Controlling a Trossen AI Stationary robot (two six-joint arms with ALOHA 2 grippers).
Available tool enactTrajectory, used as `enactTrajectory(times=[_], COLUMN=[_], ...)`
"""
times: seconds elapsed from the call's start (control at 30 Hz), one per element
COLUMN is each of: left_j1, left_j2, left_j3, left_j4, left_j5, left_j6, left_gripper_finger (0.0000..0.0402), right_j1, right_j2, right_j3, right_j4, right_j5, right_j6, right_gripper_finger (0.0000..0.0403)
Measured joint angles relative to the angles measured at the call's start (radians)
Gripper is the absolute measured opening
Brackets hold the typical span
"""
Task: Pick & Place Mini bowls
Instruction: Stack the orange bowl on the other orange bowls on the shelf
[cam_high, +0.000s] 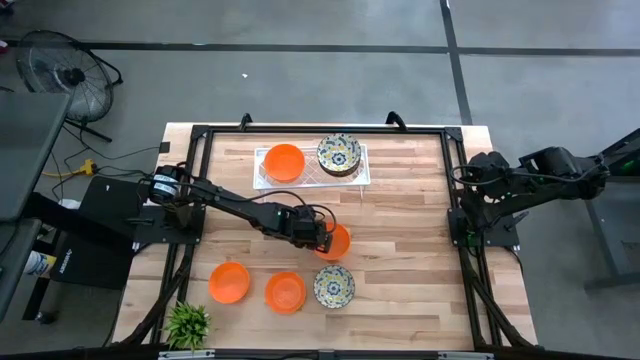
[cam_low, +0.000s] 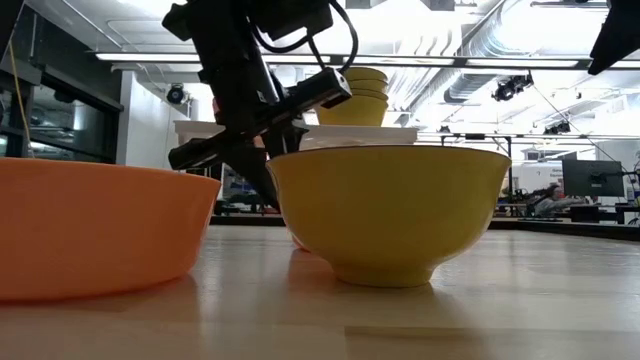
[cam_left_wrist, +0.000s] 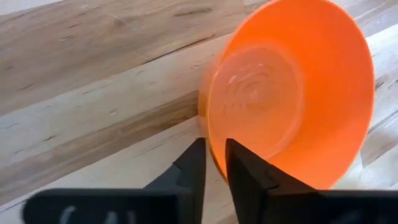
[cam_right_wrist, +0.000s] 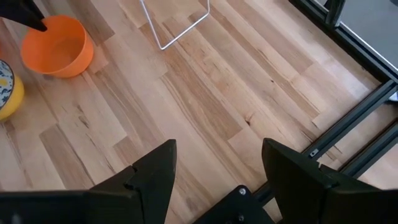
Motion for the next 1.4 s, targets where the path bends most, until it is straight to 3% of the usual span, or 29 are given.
enactTrajectory(times=[0.2, 0.83, 1.4], left_j1=[0.0, 0.0, 0.0], left_j2=[0.0, -0.007, -0.008], left_j3=[0.0, 0.01, 0.354], left_j4=[0.003, -0.001, -0.474], left_j5=[-0.002, -0.073, -0.075], left_j6=[0.011, 0.052, 0.242], left_gripper_finger=[0.0006, 0.0001, 0.0], right_j1=[0.0, 0.0, 0.0], right_j2=[0.0, 0.0, 0.0], right_j3=[0.0, 0.0, 0.0], right_j4=[0.0, 0.0, 0.0], right_j5=[0.0, 0.011, 0.01], right_j6=[0.0, -0.022, -0.03], right_gripper_finger=[0.0224, 0.0224, 0.0224])
